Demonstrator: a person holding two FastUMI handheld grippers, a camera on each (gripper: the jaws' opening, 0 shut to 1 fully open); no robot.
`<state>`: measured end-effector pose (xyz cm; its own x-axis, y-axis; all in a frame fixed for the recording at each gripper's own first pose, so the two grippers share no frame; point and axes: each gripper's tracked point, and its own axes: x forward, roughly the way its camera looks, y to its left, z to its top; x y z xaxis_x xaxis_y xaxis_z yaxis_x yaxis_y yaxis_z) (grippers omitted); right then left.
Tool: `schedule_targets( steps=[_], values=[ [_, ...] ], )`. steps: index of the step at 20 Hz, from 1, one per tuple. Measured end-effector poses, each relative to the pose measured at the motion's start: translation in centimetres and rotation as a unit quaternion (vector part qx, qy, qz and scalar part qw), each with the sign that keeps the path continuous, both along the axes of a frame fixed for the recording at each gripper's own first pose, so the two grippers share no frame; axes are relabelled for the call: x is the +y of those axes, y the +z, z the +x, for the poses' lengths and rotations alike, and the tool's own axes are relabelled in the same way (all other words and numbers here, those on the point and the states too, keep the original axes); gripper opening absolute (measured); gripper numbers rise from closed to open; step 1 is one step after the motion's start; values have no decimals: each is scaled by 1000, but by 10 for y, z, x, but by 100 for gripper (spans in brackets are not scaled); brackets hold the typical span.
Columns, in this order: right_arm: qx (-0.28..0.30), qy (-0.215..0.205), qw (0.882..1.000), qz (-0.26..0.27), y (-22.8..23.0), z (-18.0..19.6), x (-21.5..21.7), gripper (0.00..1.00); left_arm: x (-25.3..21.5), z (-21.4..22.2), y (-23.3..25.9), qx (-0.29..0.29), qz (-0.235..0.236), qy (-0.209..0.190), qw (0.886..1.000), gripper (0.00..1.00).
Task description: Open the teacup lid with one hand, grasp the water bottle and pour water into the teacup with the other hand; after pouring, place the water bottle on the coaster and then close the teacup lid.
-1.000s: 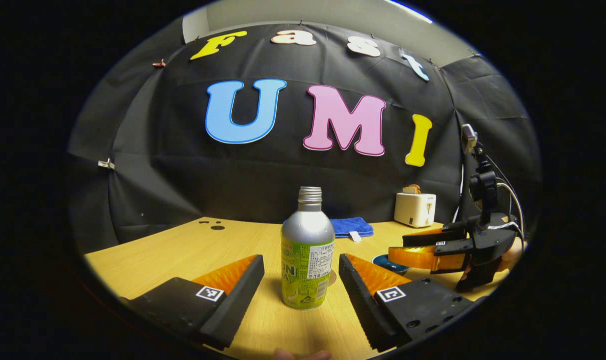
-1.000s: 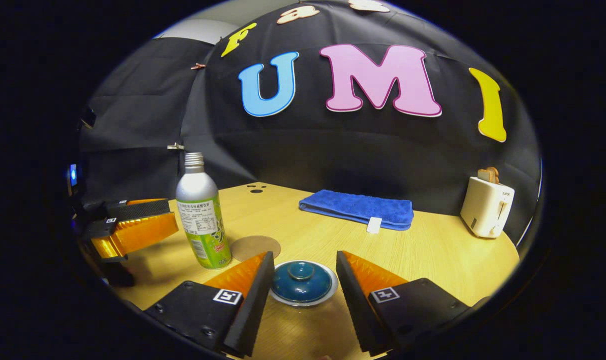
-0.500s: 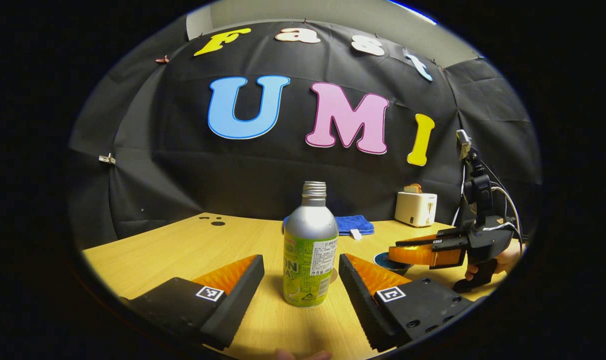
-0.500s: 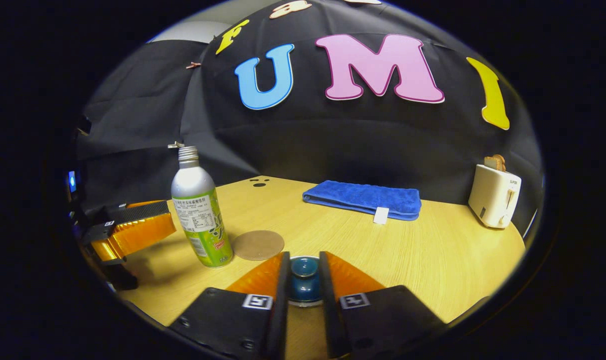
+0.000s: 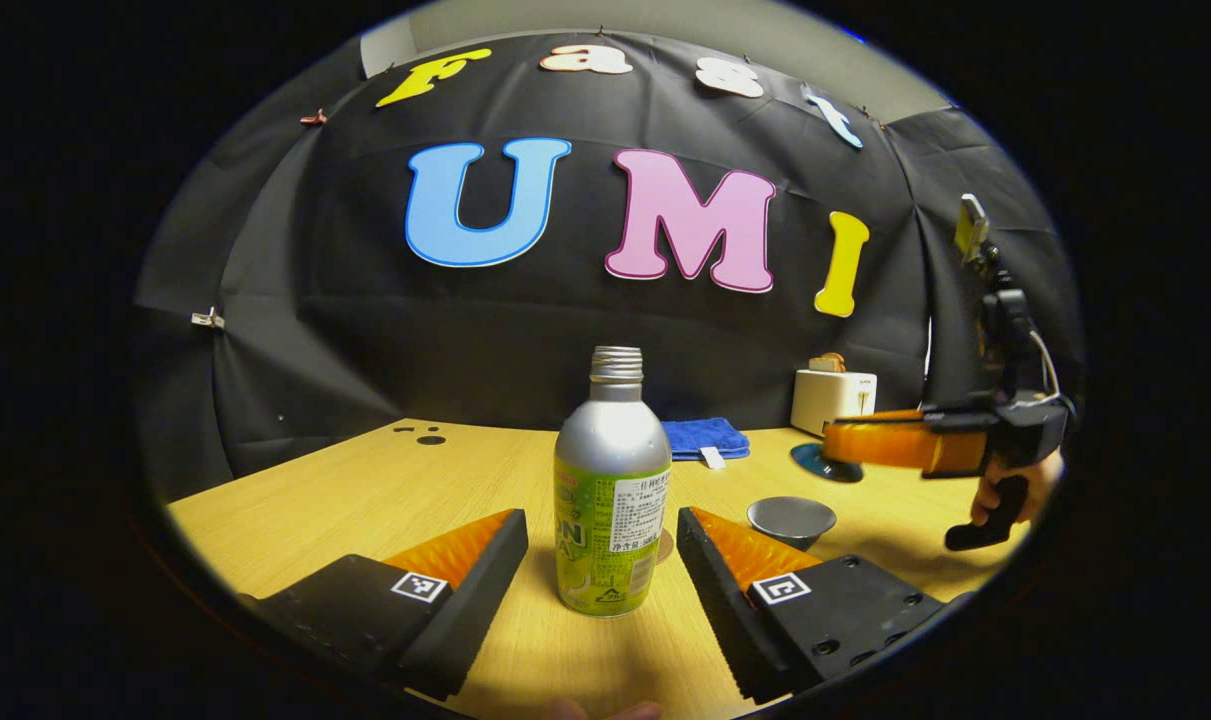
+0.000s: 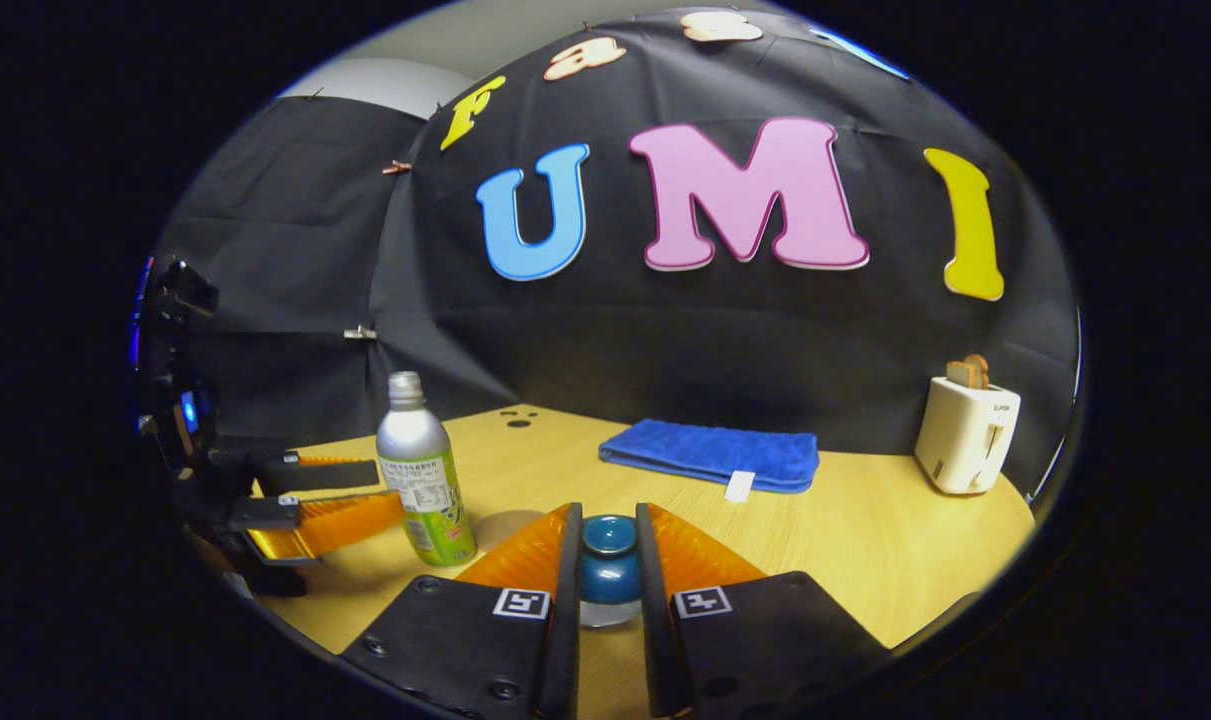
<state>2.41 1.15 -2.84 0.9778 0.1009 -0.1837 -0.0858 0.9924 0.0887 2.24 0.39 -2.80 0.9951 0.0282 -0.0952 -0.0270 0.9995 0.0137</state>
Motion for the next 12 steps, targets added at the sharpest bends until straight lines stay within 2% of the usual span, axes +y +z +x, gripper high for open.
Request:
schedule_targets(
  steps=[6,9,10,12],
  values=[
    [-36,-40,999,-1,28,-35,-45,30,1,25,-4,3,9,18,1000,95],
    [-40,-54,998,11,29,-47,-63,30,-5,34,-8,10,24,8,1000,95],
    [-40,-58,997,18,27,-49,-68,30,-4,32,-6,11,33,12,999,87],
    [-35,-63,997,25,22,-53,-76,30,-4,35,-4,16,67,11,998,82]
  ],
)
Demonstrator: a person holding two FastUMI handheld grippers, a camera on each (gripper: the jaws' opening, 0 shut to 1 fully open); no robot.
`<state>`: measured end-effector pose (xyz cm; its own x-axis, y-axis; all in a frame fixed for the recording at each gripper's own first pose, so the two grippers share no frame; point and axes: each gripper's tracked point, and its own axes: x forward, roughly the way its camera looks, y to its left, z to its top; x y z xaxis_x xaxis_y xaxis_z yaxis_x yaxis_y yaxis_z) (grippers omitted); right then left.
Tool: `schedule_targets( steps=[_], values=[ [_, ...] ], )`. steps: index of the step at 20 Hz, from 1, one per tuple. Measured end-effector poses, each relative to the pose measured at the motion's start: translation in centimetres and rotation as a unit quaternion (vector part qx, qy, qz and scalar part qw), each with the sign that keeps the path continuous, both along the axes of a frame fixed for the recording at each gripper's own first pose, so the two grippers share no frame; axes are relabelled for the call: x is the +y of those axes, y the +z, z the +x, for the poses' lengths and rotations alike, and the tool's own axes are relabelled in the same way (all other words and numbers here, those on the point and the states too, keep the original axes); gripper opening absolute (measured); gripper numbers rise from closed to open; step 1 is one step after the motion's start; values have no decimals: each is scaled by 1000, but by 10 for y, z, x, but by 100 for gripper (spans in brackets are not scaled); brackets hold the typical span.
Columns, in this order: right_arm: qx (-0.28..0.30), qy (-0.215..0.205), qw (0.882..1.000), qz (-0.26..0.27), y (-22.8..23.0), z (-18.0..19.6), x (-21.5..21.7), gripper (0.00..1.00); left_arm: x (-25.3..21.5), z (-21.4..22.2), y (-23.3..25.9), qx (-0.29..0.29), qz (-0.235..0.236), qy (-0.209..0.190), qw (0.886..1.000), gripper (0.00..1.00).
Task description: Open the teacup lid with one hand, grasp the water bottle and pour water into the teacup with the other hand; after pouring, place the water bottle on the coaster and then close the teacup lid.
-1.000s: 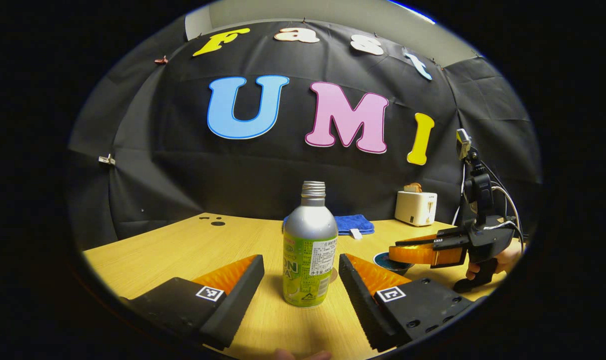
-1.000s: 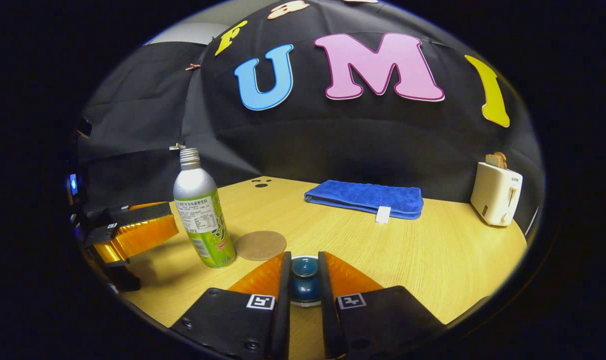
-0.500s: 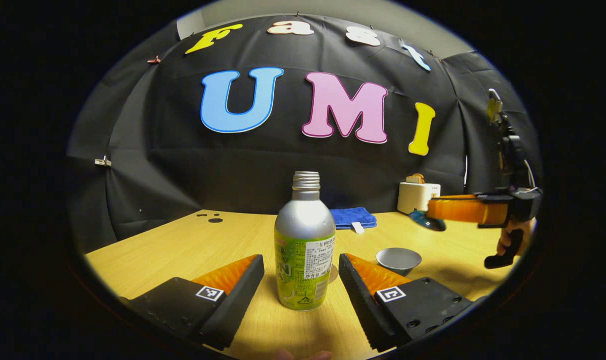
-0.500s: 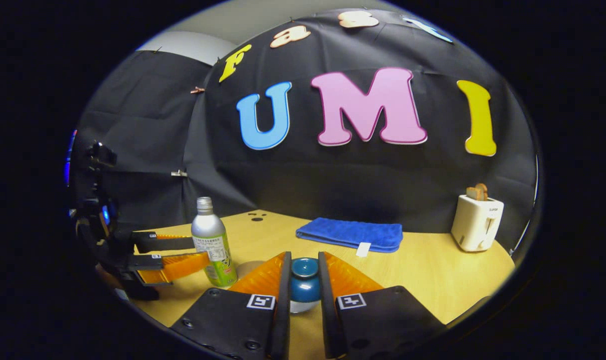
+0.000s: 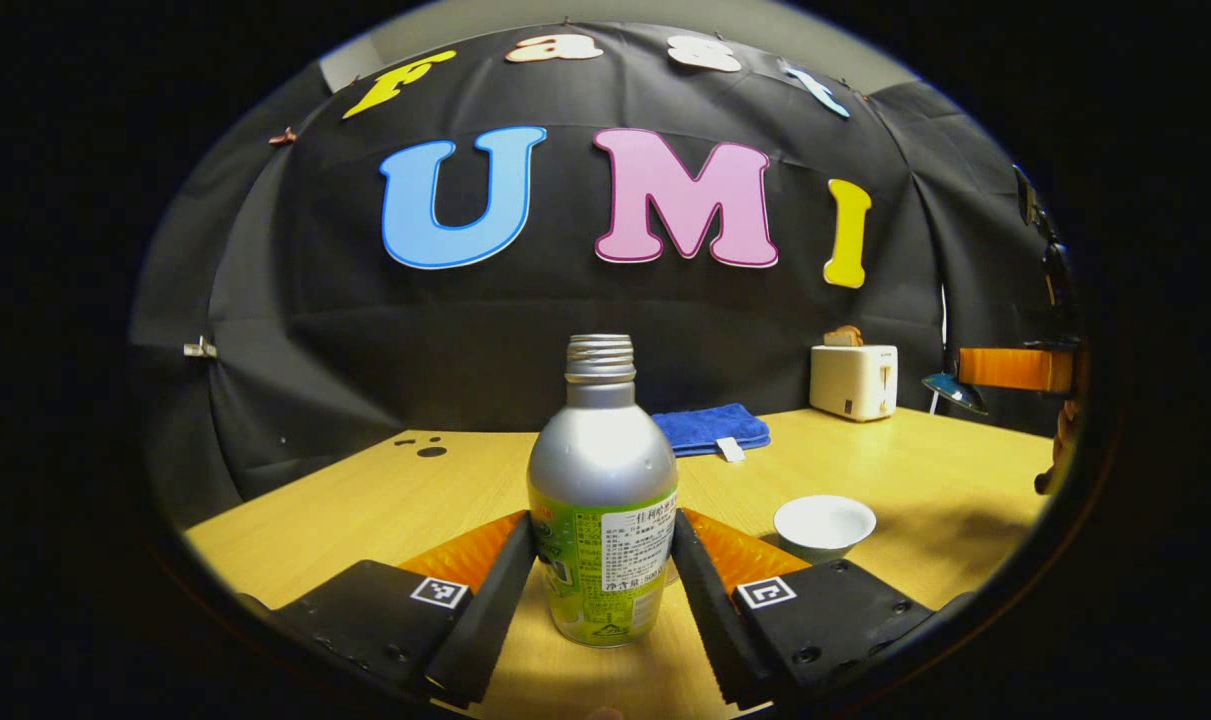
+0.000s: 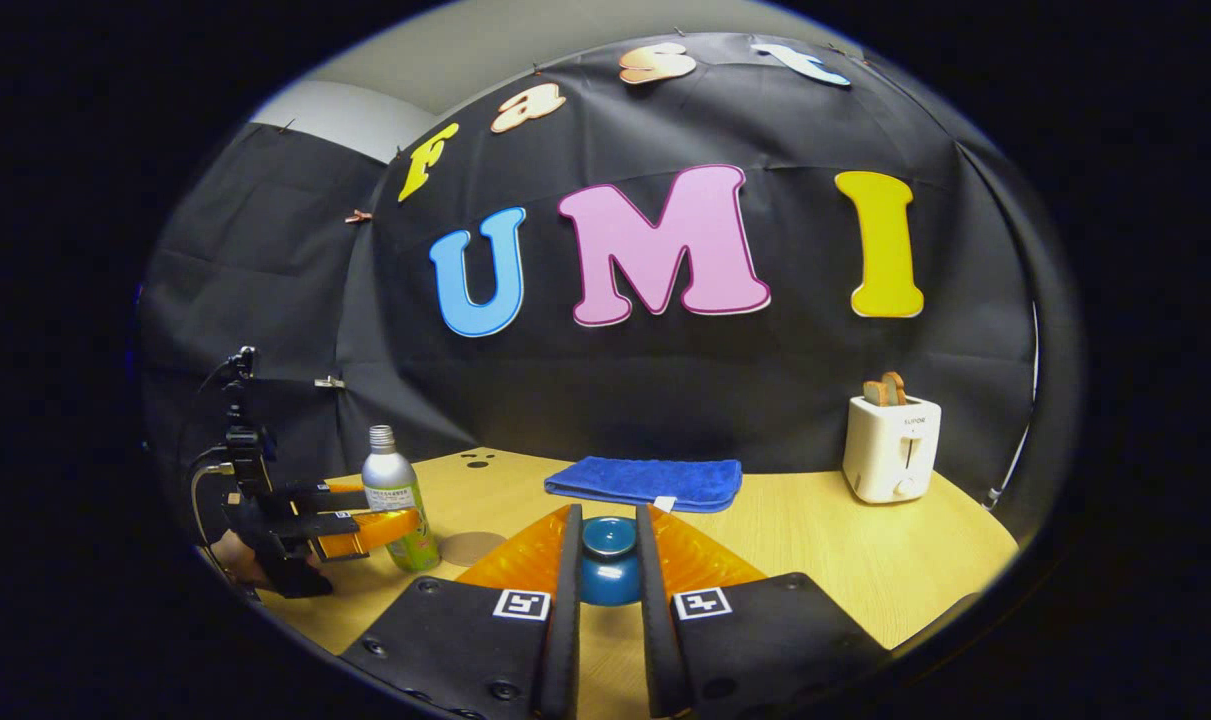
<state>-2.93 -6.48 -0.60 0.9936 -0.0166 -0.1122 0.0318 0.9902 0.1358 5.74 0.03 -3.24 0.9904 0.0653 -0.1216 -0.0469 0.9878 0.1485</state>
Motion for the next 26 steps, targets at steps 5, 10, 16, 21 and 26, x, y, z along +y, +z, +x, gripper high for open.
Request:
schedule_targets(
  steps=[5,10,16,21,26],
  values=[
    [0,-5,1000,10,-2,-10,-14,30,5,1,30,-8,170,14,985,81],
    [-11,-28,1000,-4,-1,-24,-40,30,-2,5,23,40,370,5,928,81],
    [-26,-41,999,-9,12,-33,-56,25,-20,13,0,95,509,-27,855,81],
    [-28,-35,999,-4,13,-34,-51,25,-34,21,1,87,624,-46,775,80],
    [-29,-34,999,-3,14,-34,-52,32,-22,26,1,104,675,-54,728,80]
  ],
)
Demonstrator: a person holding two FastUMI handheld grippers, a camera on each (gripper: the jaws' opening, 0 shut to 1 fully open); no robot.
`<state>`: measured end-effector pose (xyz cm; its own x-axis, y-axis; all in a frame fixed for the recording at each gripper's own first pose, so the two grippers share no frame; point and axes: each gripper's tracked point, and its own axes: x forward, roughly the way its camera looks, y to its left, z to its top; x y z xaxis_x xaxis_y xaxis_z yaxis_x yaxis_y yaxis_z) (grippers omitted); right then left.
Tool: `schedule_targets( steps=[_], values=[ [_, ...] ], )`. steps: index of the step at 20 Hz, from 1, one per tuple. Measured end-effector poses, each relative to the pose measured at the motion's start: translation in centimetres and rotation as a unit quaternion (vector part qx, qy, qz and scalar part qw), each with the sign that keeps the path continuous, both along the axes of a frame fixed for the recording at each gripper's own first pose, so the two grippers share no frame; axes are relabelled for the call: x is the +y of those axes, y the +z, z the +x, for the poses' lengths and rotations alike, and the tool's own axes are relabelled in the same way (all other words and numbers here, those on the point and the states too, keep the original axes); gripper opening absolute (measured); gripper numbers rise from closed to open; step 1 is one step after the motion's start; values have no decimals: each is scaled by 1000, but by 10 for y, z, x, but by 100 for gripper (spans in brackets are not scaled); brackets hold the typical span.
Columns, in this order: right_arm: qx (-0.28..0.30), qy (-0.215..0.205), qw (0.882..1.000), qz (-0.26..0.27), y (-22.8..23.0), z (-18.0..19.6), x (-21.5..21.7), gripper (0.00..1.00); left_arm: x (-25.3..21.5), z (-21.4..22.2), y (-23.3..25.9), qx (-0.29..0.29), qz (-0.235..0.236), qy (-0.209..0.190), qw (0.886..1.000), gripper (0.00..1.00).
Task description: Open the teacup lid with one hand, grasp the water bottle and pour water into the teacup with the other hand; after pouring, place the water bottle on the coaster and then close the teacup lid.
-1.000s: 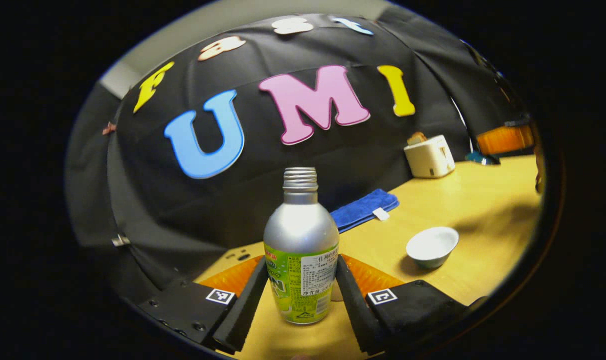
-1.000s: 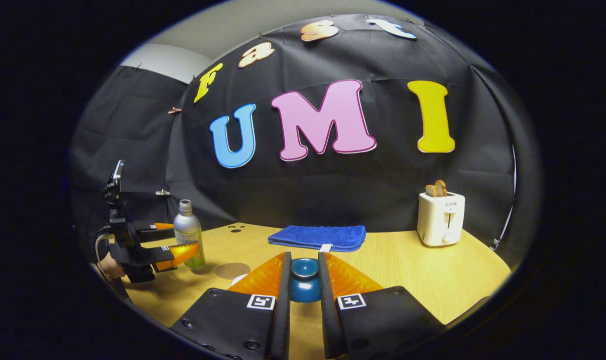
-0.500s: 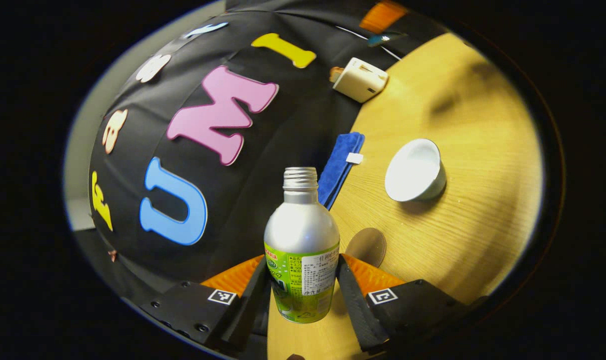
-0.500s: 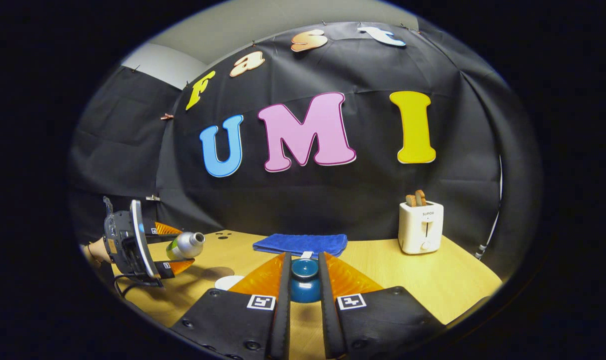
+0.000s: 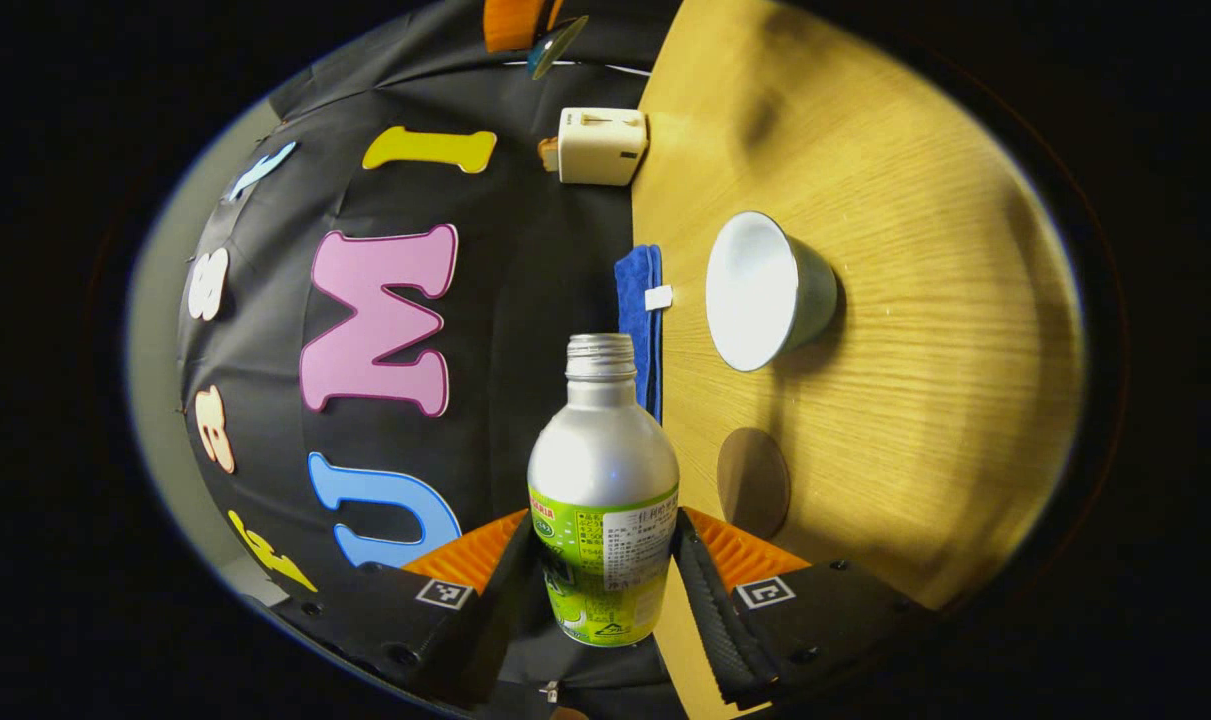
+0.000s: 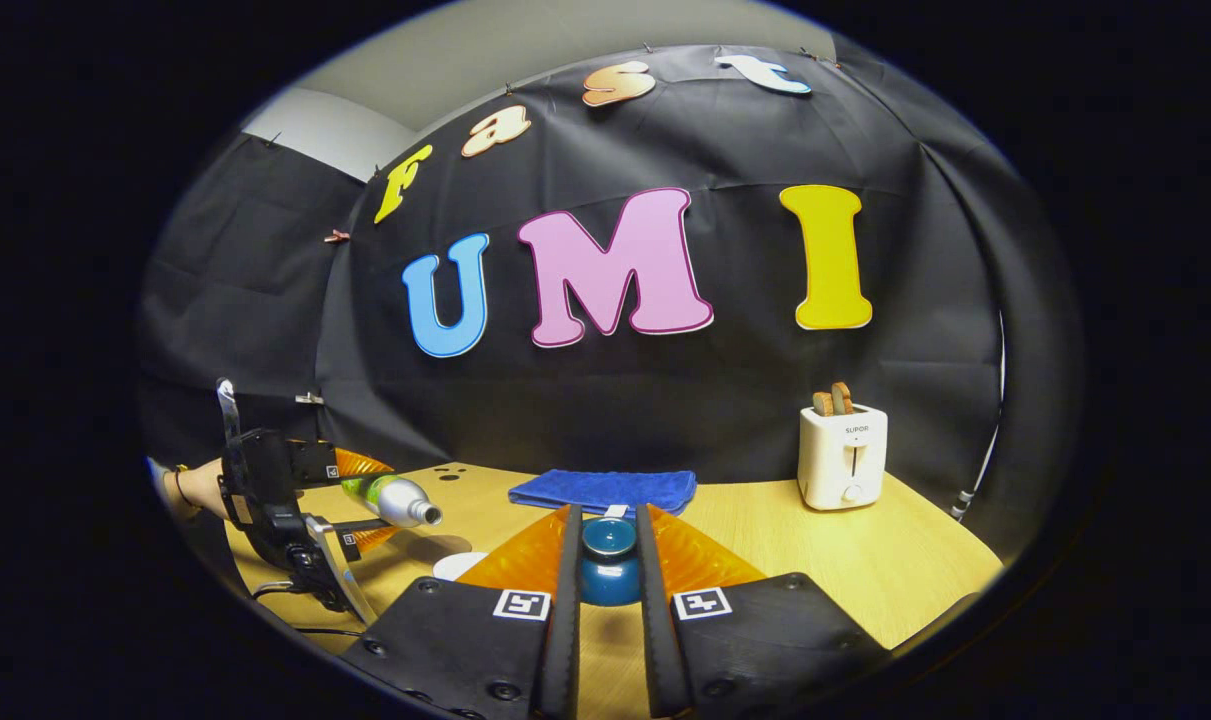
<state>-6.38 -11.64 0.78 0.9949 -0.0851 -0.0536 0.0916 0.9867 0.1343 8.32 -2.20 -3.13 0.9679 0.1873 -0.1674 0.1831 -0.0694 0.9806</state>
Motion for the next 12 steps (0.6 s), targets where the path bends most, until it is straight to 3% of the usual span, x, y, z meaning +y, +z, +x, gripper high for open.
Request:
schedule_targets(
  steps=[3,8,12],
  values=[
    [1,1,1000,1,0,1,1,35,-1,0,5,-2,61,-17,998,81],
    [1,-1,1000,-4,0,1,-1,25,3,0,10,-2,149,-29,988,81],
    [2,-3,1000,0,-2,0,-4,25,3,0,13,13,183,-35,982,82]
  ],
)
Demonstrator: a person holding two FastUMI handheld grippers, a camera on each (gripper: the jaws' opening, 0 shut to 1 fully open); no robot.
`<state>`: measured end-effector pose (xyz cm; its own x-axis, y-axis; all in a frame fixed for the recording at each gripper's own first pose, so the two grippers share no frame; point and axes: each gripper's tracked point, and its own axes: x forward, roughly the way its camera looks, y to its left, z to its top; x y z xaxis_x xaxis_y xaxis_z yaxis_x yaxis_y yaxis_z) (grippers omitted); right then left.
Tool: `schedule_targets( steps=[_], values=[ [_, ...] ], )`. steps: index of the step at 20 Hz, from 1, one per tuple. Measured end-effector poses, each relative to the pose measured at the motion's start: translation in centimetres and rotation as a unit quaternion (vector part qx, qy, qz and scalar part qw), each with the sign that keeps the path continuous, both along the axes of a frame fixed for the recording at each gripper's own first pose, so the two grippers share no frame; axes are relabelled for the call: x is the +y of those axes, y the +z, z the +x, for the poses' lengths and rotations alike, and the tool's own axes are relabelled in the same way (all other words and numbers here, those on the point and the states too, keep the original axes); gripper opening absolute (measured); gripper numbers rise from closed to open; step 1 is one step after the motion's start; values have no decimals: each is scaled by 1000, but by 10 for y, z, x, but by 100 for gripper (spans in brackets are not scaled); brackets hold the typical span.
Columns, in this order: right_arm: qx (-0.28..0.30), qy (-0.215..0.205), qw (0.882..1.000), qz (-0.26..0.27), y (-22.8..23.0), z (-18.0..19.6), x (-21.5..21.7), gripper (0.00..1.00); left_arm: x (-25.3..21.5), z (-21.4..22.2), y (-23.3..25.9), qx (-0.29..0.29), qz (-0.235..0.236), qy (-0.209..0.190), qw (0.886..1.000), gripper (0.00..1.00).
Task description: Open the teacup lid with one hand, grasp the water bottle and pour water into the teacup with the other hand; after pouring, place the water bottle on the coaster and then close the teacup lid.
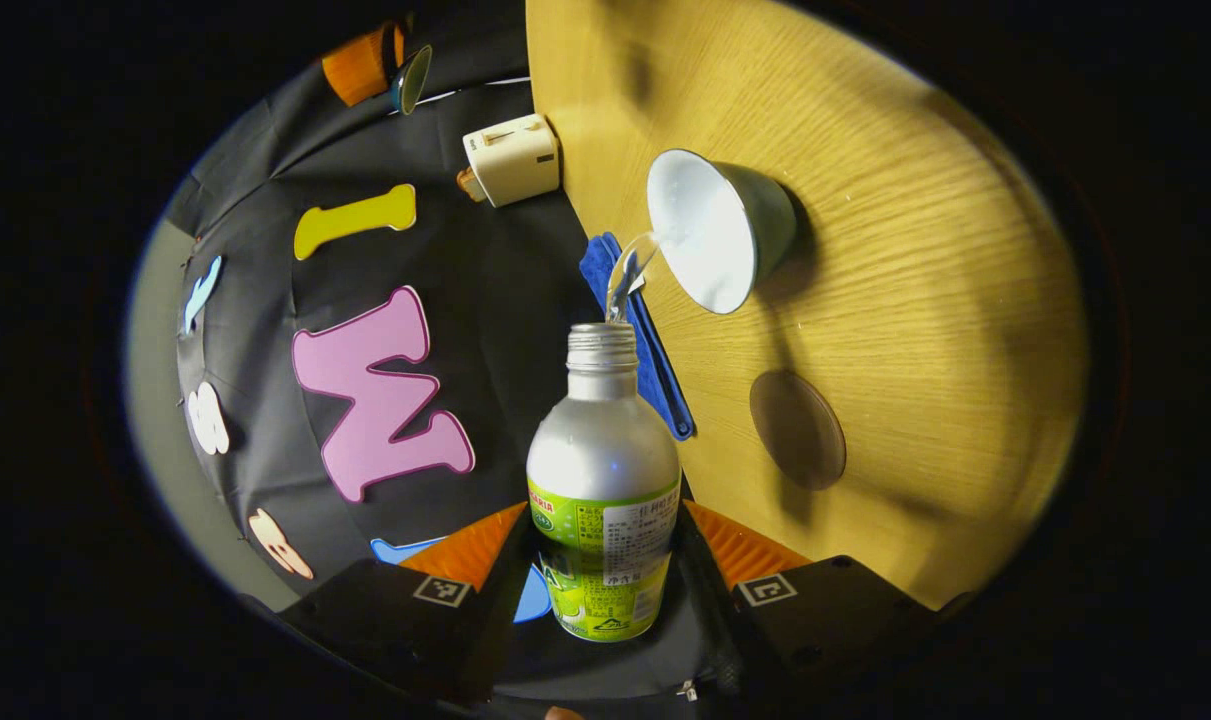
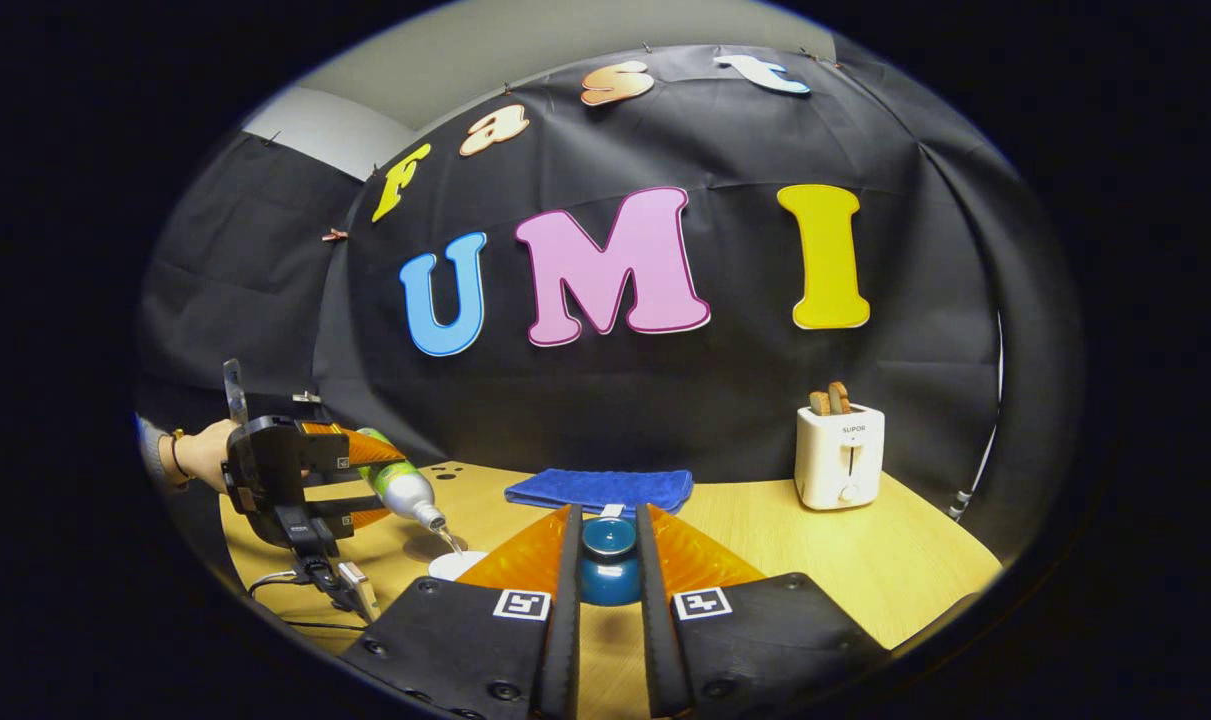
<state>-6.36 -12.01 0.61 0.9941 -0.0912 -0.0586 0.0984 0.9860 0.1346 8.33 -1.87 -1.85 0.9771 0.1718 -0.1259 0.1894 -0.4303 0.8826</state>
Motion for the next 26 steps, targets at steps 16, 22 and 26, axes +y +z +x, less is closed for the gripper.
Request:
schedule_targets(
  steps=[16,22,26],
  values=[
    [-4,4,1000,6,3,-2,2,25,-19,11,29,12,137,-48,989,82],
    [-8,2,1000,10,5,-2,-2,25,-39,14,44,16,236,-77,969,82],
    [-11,1,1000,14,6,-3,-4,25,-44,18,39,36,272,-75,959,82]
  ],
)
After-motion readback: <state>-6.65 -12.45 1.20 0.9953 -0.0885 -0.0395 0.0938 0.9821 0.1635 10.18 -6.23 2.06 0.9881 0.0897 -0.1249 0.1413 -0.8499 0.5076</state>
